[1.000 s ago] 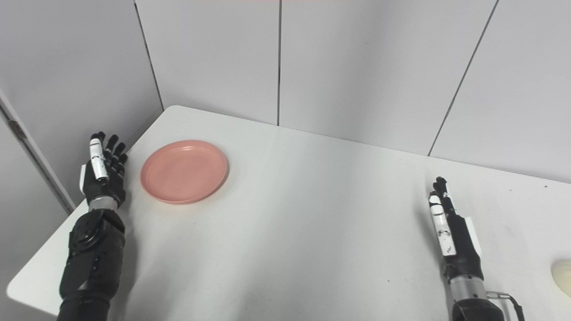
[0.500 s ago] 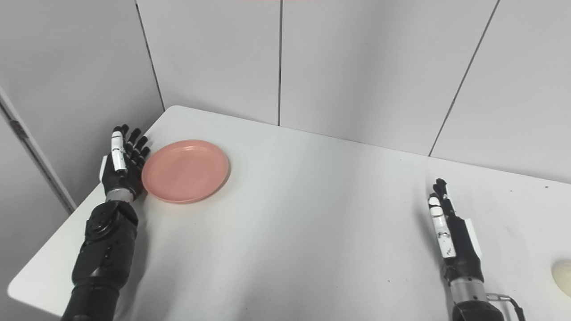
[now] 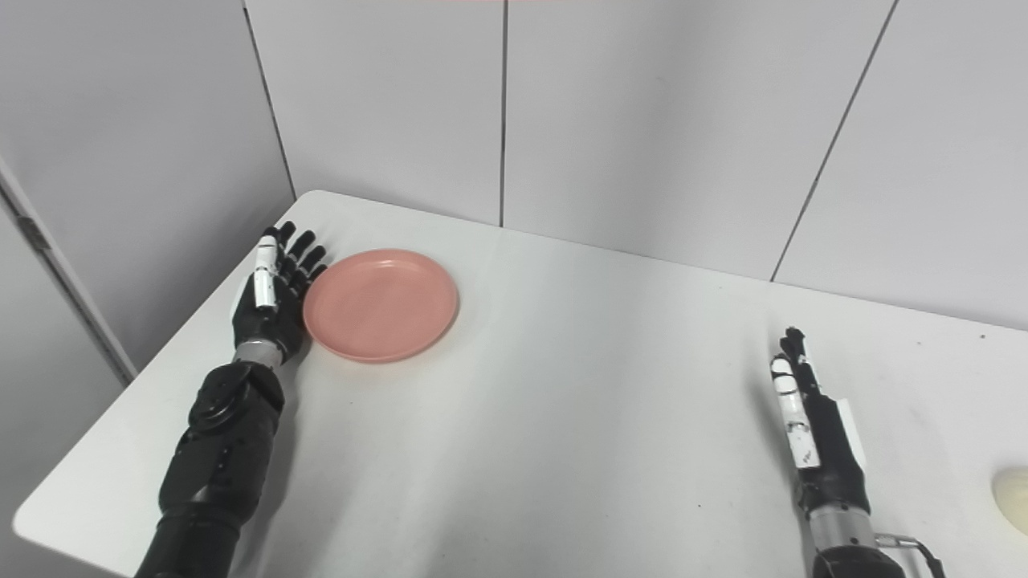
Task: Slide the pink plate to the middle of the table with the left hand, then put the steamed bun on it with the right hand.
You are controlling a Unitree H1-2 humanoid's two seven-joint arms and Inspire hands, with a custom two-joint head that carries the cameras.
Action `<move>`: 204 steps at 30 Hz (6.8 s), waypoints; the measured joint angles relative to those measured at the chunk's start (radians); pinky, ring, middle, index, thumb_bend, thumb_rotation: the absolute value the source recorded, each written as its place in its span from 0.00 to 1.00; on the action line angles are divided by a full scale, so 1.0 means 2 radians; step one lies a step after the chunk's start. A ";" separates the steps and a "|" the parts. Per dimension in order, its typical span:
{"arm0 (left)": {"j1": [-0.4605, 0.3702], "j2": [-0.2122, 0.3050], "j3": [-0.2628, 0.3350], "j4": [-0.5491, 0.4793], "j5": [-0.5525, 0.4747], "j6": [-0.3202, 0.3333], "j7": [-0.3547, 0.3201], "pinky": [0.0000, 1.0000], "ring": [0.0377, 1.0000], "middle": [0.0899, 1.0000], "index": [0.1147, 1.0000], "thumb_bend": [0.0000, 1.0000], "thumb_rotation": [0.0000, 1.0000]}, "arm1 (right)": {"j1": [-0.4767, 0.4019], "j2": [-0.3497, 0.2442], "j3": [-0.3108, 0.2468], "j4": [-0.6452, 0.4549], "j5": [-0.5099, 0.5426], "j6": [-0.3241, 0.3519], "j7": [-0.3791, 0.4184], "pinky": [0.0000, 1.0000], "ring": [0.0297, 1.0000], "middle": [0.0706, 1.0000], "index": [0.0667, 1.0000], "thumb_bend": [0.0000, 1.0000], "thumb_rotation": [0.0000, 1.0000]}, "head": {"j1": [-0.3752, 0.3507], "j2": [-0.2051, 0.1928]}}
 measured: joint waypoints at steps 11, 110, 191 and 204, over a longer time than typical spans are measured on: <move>0.009 -0.014 -0.038 -0.037 0.001 0.042 -0.018 0.94 0.91 0.91 0.92 0.42 1.00 | 0.001 0.007 0.001 -0.003 -0.012 0.004 -0.011 0.97 0.96 0.98 0.99 0.14 1.00 | -0.035 0.007; 0.077 -0.010 -0.117 -0.112 -0.048 0.112 -0.201 0.92 0.89 0.90 0.90 0.44 0.93 | 0.005 -0.138 -0.008 -0.304 -0.374 0.212 0.038 0.68 0.83 0.87 0.86 0.93 0.58 | -0.429 -0.002; 0.070 0.020 -0.111 -0.086 -0.048 0.083 -0.206 0.85 0.84 0.86 0.85 0.47 0.83 | -0.009 -0.262 0.025 -0.059 -0.341 0.278 0.065 0.28 0.35 0.36 0.48 0.52 0.00 | -0.467 0.029; 0.072 0.021 -0.112 -0.093 -0.048 0.093 -0.204 0.86 0.85 0.86 0.86 0.45 0.86 | -0.012 -0.266 0.023 -0.052 -0.329 0.279 0.070 0.30 0.36 0.38 0.48 0.52 0.00 | -0.446 0.028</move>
